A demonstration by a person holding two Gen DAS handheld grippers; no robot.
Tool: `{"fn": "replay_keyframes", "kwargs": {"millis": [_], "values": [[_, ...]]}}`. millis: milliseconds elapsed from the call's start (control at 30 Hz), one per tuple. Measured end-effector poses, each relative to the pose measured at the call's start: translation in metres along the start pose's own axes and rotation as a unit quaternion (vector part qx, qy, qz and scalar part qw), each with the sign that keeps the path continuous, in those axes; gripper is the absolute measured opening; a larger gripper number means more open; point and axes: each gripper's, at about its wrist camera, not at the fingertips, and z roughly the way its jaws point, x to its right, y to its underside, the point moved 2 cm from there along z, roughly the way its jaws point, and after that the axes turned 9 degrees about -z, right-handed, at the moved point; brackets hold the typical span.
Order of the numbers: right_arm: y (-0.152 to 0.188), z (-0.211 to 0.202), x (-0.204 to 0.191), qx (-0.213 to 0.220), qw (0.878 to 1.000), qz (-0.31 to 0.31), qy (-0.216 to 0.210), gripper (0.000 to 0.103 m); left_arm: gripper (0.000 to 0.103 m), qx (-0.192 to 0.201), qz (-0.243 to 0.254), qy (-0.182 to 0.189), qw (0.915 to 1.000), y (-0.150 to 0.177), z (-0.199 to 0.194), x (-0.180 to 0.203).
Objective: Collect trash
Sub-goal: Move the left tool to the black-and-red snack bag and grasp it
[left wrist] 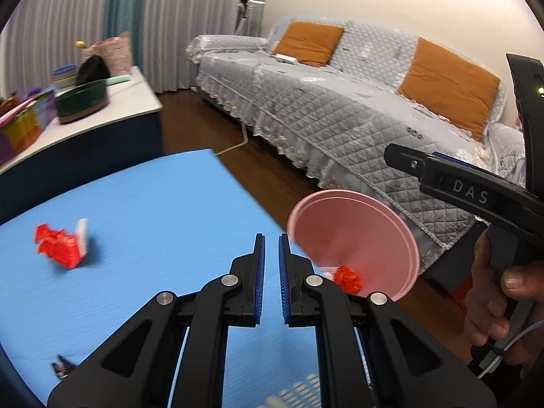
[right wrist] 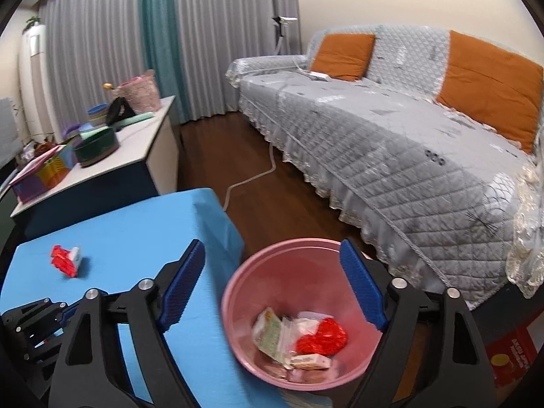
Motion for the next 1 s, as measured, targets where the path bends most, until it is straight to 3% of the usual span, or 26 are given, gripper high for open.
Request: {"fn": "replay_keyframes", "kwargs": {"millis": [200, 367, 433, 500, 600, 667, 867, 1000], "values": [[-0.01, -0.006, -0.044, 0.014, 0.999, -0.014, -0.04, 0.074, 0.009, 0.017, -0.021, -0.043, 0.9987, 0.002, -0.027, -0.039], [-0.014, -0.005, -0.083, 0.014, 0.997, -0.027, -0.072, 0.074, 0.01, 0.022, -0.062, -0.099, 0.9929, 0.012, -0.045, -0.088], [-0.015, -0.005, -0.096, 0.015, 0.996, -0.029, -0.083, 0.073, 0.017, 0.022, -0.077, -0.124, 0.989, 0.017, -0.051, -0.103], [-0.017, -0.005, -0.111, 0.017, 0.995, -0.034, -0.094, 0.072, 0.036, 0.023, -0.099, -0.147, 0.9839, 0.022, -0.06, -0.12], [-0.018, -0.005, -0.13, 0.017, 0.993, -0.04, -0.11, 0.067, 0.044, 0.02, -0.124, -0.172, 0.9771, 0.031, -0.067, -0.14], [-0.018, -0.005, -0.142, 0.016, 0.992, -0.044, -0.118, 0.067, 0.052, 0.009, -0.139, -0.193, 0.9713, 0.041, -0.067, -0.154], [-0.017, 0.0, -0.172, 0.009, 0.989, -0.055, -0.138, 0.067, 0.053, -0.054, -0.177, -0.217, 0.9584, 0.073, -0.052, -0.176], [-0.015, 0.006, -0.186, 0.002, 0.987, -0.058, -0.148, 0.067, 0.053, -0.072, -0.195, -0.211, 0.9552, 0.088, -0.047, -0.18]]}}
